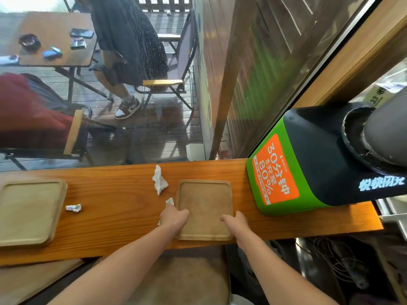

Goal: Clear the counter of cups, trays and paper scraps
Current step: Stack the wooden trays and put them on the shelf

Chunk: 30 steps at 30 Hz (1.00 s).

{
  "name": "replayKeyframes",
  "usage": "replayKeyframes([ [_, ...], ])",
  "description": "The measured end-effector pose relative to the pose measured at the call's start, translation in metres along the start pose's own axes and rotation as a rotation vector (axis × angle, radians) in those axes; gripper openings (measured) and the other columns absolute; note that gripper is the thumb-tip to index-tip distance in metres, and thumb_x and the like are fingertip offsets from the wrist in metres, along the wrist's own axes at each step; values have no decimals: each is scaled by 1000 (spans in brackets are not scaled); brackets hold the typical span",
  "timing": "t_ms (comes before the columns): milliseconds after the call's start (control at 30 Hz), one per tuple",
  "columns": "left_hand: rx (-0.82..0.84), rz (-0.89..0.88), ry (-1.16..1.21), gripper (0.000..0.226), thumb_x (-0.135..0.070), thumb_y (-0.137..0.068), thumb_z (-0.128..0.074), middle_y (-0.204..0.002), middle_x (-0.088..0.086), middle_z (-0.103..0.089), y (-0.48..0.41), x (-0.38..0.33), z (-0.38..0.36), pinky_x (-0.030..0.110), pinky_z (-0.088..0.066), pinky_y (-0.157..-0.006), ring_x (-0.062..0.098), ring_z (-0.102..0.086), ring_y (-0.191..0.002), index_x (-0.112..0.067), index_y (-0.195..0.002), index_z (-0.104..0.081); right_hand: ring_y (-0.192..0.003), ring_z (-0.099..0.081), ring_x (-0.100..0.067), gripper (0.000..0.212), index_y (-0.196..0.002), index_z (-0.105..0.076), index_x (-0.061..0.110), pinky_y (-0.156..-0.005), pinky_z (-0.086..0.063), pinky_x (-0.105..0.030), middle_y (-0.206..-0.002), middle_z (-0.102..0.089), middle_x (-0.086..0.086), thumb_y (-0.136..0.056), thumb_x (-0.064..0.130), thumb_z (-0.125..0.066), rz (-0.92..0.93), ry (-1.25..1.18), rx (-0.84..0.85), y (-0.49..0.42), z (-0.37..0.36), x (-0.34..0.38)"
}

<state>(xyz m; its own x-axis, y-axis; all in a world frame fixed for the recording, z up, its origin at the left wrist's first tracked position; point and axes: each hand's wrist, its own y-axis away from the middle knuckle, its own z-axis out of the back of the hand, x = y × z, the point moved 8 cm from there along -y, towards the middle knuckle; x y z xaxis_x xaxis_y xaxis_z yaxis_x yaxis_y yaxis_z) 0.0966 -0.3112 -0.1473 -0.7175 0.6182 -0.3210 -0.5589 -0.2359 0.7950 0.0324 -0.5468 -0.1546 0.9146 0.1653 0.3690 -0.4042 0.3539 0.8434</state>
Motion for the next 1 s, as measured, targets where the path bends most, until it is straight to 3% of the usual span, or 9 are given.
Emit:
replayKeyframes([
  [200,60,98,143,59,-27,-87,-65,-136,15,-55,0,11,-4,44,-47,-101,34,-53,-124,-5,-139,-47,-130,-48,-34,64,-144,-40,8,-106,-45,-46,-144,-48,-14,-91,30,-69,-31,-40,16,-11,4,-8],
  [300,138,107,210,50,-16,-91,-61,-127,13,-58,0,13,-7,46,-51,-98,31,-57,-115,-9,-138,-46,-109,-59,-28,50,-134,-46,10,-84,-54,-42,-123,-60,-9,-94,31,-66,-60,-150,29,-13,6,-16],
  [400,277,101,423,45,-5,-94,-59,-120,10,-58,4,13,-3,47,-53,-94,28,-59,-108,-15,-134,-43,-96,-61,-21,41,-127,-45,17,-66,-52,-36,-108,-61,-2,-94,31,-65,-40,-287,83,-4,3,-15],
  [500,307,49,468,42,-4,-94,-59,-116,9,-58,7,14,18,43,-56,-81,26,-60,-102,-17,-130,-43,-100,-61,-23,37,-124,-45,21,-70,-53,-38,-112,-61,-3,-95,32,-64,-1,-288,111,7,-9,-3],
  [667,255,-40,421,39,-7,-93,-61,-119,9,-58,-2,30,75,44,-53,-90,25,-59,-104,-16,-127,-45,-103,-61,-26,31,-119,-45,20,-92,-54,-49,-113,-61,-6,-96,31,-63,38,-303,100,31,-50,28],
  [1000,277,-220,404,35,-3,-88,-68,-114,9,-61,-58,109,255,45,-53,-94,24,-60,-103,-20,-111,-47,-99,-65,-31,29,-114,-47,19,-75,-57,-46,-114,-64,-11,-94,21,-68,104,-483,147,109,-224,107],
])
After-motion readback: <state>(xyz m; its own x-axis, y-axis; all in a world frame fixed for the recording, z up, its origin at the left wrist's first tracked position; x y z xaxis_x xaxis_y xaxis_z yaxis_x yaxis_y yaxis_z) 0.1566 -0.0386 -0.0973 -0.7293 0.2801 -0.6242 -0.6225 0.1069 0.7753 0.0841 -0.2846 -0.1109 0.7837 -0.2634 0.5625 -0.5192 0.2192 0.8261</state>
